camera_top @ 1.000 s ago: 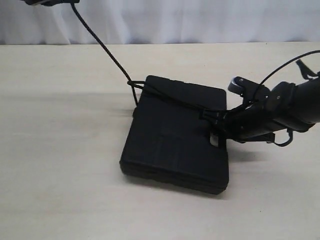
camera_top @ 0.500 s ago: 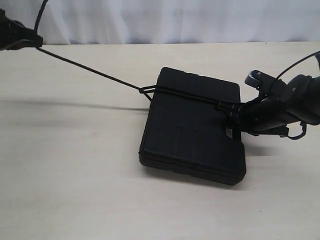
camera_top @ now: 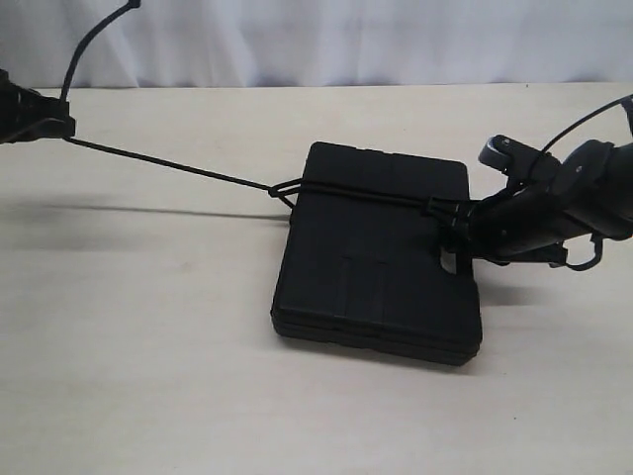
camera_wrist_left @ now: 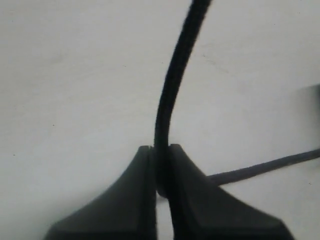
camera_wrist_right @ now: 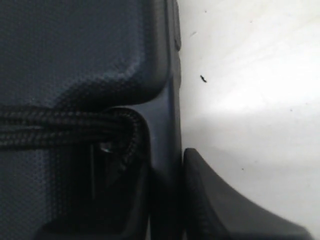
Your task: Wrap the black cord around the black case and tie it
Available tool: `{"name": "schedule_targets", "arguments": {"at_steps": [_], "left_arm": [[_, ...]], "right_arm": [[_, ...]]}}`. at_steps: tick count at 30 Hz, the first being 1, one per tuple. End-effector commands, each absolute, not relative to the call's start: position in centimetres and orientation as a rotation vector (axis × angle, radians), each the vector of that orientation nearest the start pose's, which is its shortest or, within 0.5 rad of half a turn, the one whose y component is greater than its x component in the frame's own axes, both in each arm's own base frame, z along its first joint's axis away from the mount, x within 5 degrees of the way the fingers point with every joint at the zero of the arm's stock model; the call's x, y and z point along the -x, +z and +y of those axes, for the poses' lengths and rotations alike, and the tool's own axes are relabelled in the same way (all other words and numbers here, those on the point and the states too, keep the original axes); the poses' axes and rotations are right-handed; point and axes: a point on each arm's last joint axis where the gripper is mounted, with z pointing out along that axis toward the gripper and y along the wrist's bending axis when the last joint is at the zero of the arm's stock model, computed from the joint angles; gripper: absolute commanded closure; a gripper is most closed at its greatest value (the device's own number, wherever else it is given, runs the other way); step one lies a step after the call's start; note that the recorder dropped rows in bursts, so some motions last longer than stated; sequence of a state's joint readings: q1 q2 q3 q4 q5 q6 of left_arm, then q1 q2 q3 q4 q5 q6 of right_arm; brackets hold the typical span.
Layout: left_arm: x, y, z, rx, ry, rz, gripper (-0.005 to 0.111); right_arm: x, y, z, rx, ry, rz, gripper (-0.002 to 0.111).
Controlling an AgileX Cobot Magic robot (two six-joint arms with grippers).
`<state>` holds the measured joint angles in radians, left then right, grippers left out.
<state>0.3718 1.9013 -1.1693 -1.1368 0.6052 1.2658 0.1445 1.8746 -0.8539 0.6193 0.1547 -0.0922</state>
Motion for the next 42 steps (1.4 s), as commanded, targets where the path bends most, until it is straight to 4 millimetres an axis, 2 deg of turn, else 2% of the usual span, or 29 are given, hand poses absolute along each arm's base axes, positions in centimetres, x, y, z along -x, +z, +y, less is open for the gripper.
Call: {"name": "schedule_targets", "arguments": {"at_steps": [1, 4, 7, 9, 13, 16, 18, 21, 25, 27, 29, 34, 36, 37, 39, 42], "left_arm": [[-37.9, 18.7, 12.6, 0.096, -0.21, 2.321, 0.08], [-38.0, 18.8, 12.6, 0.097, -0.21, 2.318, 0.06], [-38.5, 19.7, 12.5, 0.085, -0.255, 2.297, 0.049], [-38.8, 20.8, 12.2, 0.043, -0.303, 2.274, 0.047], [-39.4, 24.4, 11.4, 0.017, -0.432, 2.187, 0.048], [-39.3, 27.2, 10.6, -0.05, -0.518, 2.12, 0.048], [-39.1, 28.4, 10.1, -0.098, -0.551, 2.1, 0.048], [-38.6, 29.4, 9.4, -0.146, -0.576, 2.087, 0.048], [-37.9, 29.9, 8.6, -0.211, -0.656, 2.086, 0.048], [-37.9, 29.9, 8.1, -0.237, -0.687, 2.088, 0.051], [-37.9, 29.9, 7.6, -0.255, -0.701, 2.089, 0.06], [-38.2, 30.0, 5.9, -0.303, -0.721, 2.086, 0.091], [-38.3, 30.2, 5.0, -0.332, -0.711, 2.087, 0.105], [-38.1, 30.8, 4.1, -0.381, -0.663, 2.09, 0.107], [-37.3, 32.0, 2.8, -0.44, -0.547, 2.13, 0.107], [-35.8, 33.8, 1.1, -0.404, -0.38, 2.221, 0.107]], "right_arm": [[-33.6, 11.8, 4.5, -0.588, 0.331, 2.532, 0.104], [-33.7, 12.0, 4.6, -0.588, 0.351, 2.544, 0.104], [-34.0, 12.4, 5.3, -0.584, 0.378, 2.543, 0.104], [-34.2, 12.7, 6.3, -0.546, 0.393, 2.537, 0.104], [-34.9, 13.9, 9.3, -0.434, 0.432, 2.493, 0.104], [-35.6, 15.0, 11.5, -0.342, 0.451, 2.434, 0.104], [-36.2, 15.2, 12.2, -0.312, 0.459, 2.422, 0.104], [-37.1, 14.4, 13.0, -0.297, 0.476, 2.458, 0.104], [-38.6, 13.0, 13.7, -0.365, 0.51, 2.479, 0.104], [-39.4, 12.9, 14.2, -0.374, 0.535, 2.486, 0.104], [-40.2, 13.1, 14.5, -0.36, 0.55, 2.48, 0.1], [-41.4, 14.1, 15.1, -0.323, 0.578, 2.462, 0.075], [-41.6, 14.5, 15.1, -0.235, 0.559, 2.482, 0.061], [-41.8, 14.9, 14.8, -0.126, 0.533, 2.543, 0.053], [-41.6, 15.9, 13.9, -0.029, 0.529, 2.659, 0.049], [-41.1, 18.5, 12.2, 0.089, 0.485, 2.771, 0.056]]}}
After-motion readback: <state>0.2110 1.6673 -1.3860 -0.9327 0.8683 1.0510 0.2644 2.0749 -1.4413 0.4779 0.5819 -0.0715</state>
